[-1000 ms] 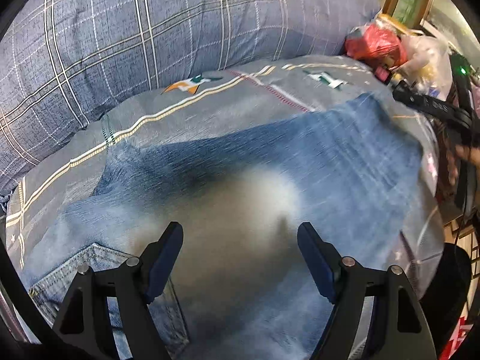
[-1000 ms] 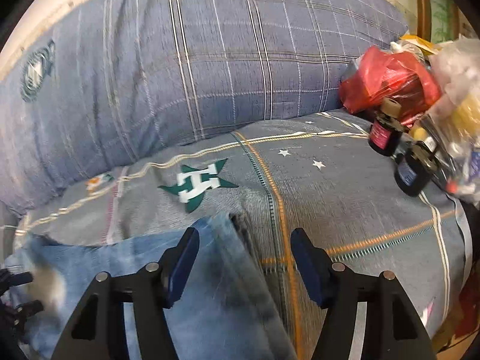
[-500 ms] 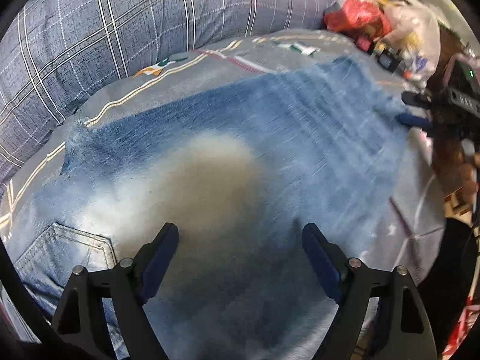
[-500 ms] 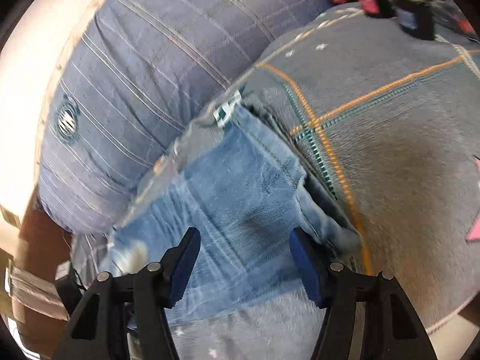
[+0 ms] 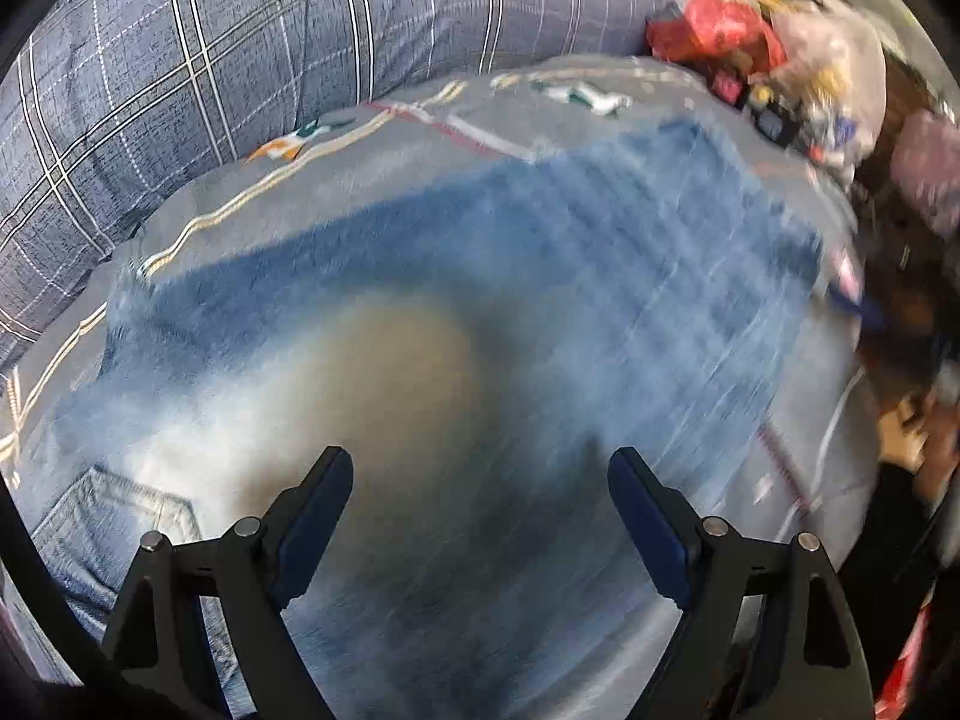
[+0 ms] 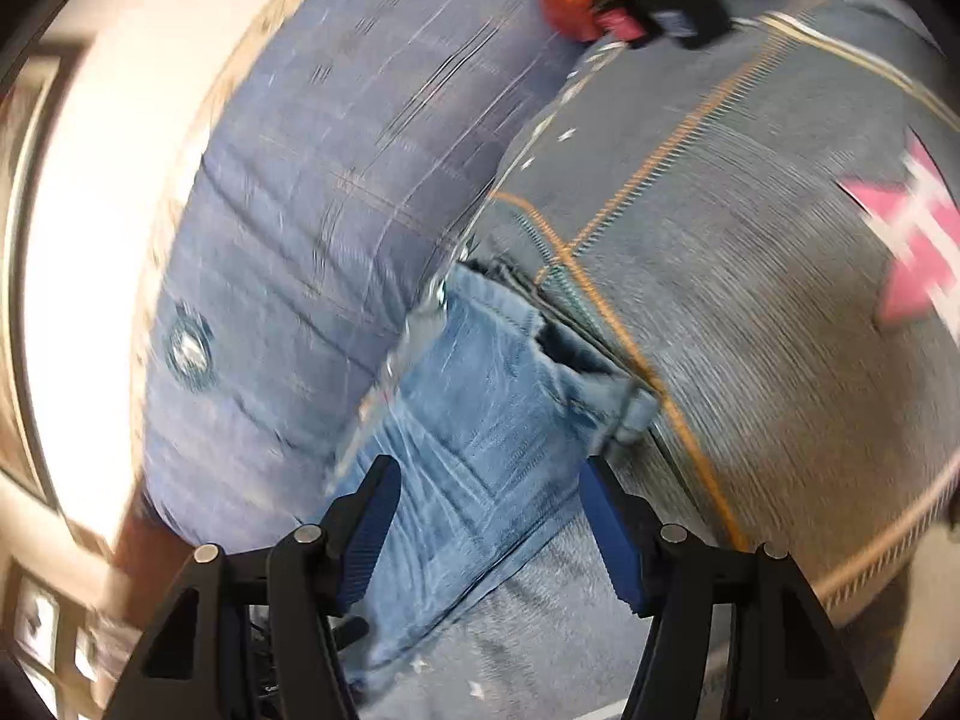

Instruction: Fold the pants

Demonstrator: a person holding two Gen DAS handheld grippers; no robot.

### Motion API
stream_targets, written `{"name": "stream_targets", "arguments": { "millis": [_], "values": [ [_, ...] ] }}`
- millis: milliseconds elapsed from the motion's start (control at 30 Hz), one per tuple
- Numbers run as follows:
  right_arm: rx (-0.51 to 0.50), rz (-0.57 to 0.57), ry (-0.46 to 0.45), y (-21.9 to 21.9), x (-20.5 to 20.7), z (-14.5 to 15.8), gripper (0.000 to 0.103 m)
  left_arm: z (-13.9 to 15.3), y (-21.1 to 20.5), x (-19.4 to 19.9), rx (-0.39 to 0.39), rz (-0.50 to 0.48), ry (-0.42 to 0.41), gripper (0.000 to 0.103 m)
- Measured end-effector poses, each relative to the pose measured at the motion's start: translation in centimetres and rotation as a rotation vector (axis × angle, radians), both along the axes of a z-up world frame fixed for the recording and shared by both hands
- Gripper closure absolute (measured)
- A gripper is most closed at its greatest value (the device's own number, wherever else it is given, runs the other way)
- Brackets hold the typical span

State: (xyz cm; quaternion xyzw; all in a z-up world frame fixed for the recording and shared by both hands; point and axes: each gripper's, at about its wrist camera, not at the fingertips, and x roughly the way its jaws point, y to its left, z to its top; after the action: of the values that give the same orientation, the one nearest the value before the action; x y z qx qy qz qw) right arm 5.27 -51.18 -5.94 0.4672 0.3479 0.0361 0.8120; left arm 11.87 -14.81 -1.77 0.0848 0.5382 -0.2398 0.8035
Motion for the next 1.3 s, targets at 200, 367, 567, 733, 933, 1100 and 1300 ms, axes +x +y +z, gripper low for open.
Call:
{"name": "stream_targets", "arguments": {
  "millis": [200, 367, 567, 733, 933, 1100, 1300],
  "values": [
    [0.051, -0.081, -0.016, -0.4, -0.8, -1.3, 0.037, 1.5, -4.0, 1.0, -0.006, -0.065, 0.007, 0.016],
    [0.115, -0.131, 0.015, -1.4, -0.6, -3.3, 0.037, 1.6, -6.8, 1.7, 0.014, -0.103, -0.003, 0.016],
    [0.175, -0.155, -0.007, -2.6, -1.1, -4.0, 0.037, 0.8, -8.4, 3.1, -0.010, -0.095, 0.050, 0.016],
    [0.170, -0.150, -0.011, -3.0, -1.2, -4.2, 0.037, 0.4, -9.1, 3.9, 0.017, -0.076, 0.050, 0.016],
    [0.192, -0.145, -0.021, -3.5, 0.8, -4.5, 0.037, -1.8, -8.8, 4.7, 0.079, -0.055, 0.065, 0.016],
    [0.172, -0.126, -0.021, -3.3, 2.1, -4.3, 0.044, -2.2, -9.4, 4.2, 0.123, -0.081, 0.011, 0.015],
    [0.162, -0.129, -0.019, -3.2, 1.7, -4.3, 0.047, -2.3, -9.2, 4.8, 0.110, -0.076, 0.031, 0.015]
  ]
}}
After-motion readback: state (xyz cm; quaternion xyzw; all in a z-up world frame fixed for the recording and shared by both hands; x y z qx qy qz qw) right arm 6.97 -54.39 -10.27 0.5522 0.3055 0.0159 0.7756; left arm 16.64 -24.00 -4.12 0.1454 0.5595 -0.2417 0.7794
